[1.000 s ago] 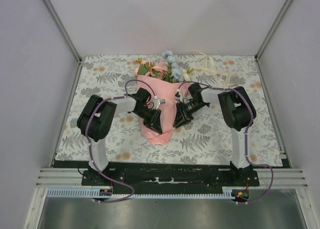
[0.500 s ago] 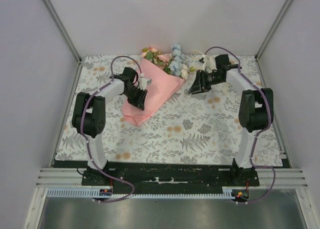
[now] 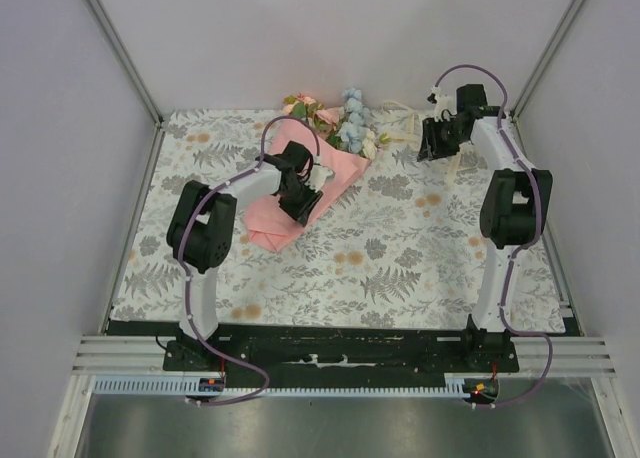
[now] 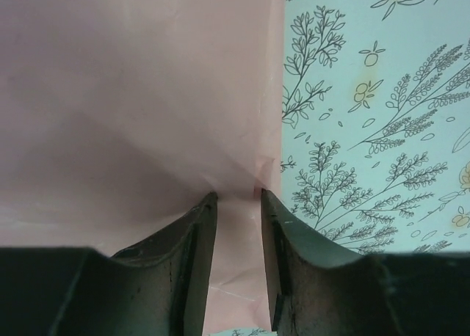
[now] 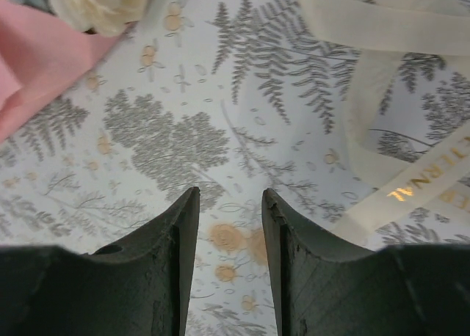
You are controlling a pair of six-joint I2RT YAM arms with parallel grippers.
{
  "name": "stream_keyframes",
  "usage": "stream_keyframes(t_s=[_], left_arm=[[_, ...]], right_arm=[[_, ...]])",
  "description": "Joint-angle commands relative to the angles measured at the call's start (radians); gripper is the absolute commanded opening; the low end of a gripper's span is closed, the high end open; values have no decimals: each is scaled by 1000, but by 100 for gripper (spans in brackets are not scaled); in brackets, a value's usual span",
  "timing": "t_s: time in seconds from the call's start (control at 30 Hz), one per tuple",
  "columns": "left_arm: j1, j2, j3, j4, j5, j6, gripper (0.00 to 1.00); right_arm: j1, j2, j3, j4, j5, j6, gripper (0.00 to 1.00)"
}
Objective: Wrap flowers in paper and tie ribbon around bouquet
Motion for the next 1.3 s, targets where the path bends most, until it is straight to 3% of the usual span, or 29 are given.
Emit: stream_keyframes(t_s=[0.0,0.4,0.57,0.7,0.77,0.93,1.27], left_arm=[[28,71,11,17,-145,66,40],[168,238,323,-18,-254,152,39],[172,147,329,-21,-105,118,43],[172,58,320,-15,-28,72,47],[174,15,324,-12,10,63,47],[172,-74,363,-18,24,37,54],[172,-220,338,-24,88,-33,55]], right_arm=[[-21,66,107,-2,199,-90,47],[-105,193,236,57,371,-153,50],[-114,234,247,61,310,-133,51],[-113,288,348,6,304,-126,52],[-113,316,403,-20,293,-126,61],[-102,363,486,-65,313,-140,64],[-105,173,123,-72,189,14,63]])
